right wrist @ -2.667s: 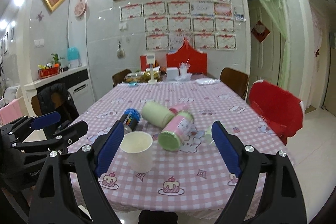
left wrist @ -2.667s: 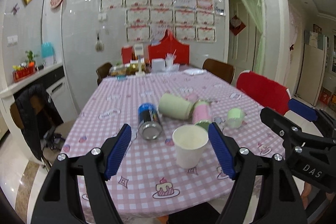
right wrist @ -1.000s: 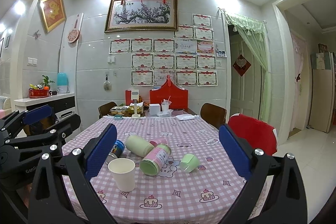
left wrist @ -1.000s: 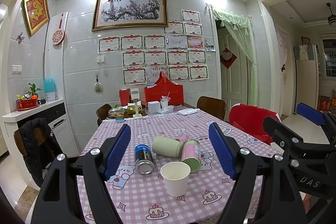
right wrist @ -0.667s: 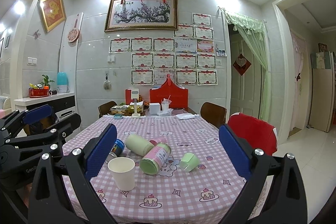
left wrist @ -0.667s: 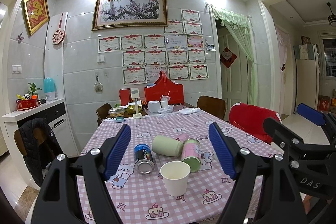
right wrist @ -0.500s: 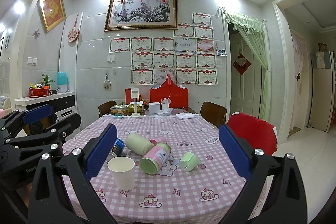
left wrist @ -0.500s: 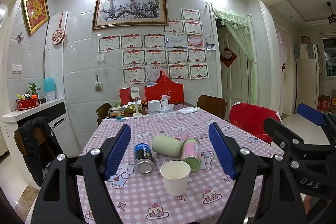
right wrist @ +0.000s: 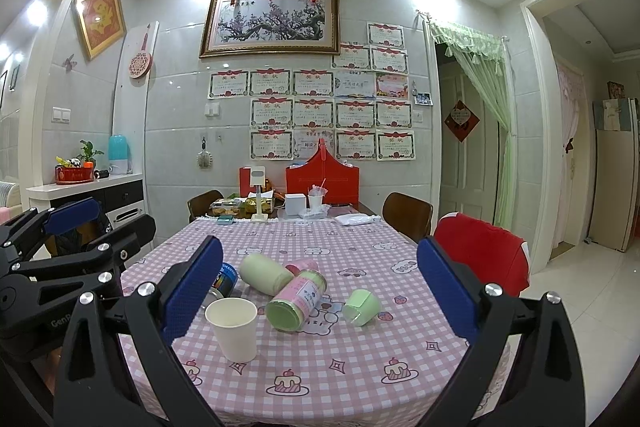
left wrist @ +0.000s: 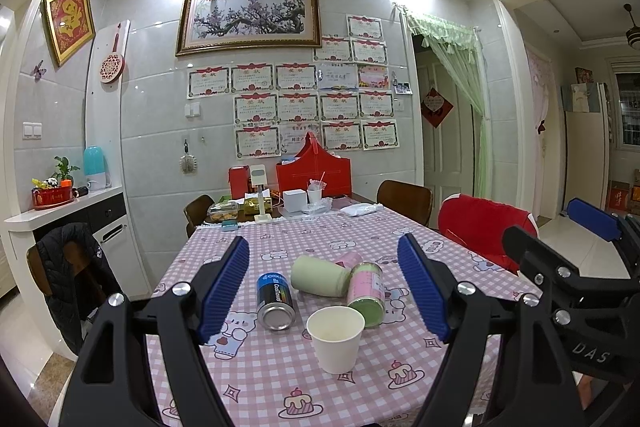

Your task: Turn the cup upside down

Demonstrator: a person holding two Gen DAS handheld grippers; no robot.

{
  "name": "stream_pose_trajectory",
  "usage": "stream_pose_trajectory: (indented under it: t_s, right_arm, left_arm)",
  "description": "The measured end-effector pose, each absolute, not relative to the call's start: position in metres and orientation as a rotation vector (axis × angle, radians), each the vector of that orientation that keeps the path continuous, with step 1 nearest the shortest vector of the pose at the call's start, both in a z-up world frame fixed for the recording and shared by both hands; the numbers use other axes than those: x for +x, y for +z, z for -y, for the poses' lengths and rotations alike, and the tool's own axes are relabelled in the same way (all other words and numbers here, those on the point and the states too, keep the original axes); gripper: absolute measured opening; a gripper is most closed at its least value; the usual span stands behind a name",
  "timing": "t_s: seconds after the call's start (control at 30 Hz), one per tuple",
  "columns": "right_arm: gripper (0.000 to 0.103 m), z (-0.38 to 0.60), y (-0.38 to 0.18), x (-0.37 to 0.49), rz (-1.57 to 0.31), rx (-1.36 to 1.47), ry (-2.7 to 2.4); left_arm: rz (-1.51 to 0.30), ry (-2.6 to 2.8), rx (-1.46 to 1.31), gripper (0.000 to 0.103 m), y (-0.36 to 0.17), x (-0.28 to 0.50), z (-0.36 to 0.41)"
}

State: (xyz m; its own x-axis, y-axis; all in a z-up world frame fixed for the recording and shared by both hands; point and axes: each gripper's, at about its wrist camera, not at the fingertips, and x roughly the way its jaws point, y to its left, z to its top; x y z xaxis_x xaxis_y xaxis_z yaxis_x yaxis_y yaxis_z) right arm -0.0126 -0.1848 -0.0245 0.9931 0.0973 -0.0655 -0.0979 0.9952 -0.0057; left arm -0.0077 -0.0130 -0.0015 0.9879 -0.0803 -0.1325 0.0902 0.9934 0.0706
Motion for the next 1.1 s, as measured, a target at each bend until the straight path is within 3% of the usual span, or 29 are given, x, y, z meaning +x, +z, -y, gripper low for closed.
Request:
stream_pose_trajectory:
  t_s: [1.1]
  right_arm:
    - [0.094,0.182,-0.031,-0.006,-0.078,-0.008,0.101]
  left_arm:
    - [-0.132,-0.077,0.078,0.076,-0.004,-0.006,0.0]
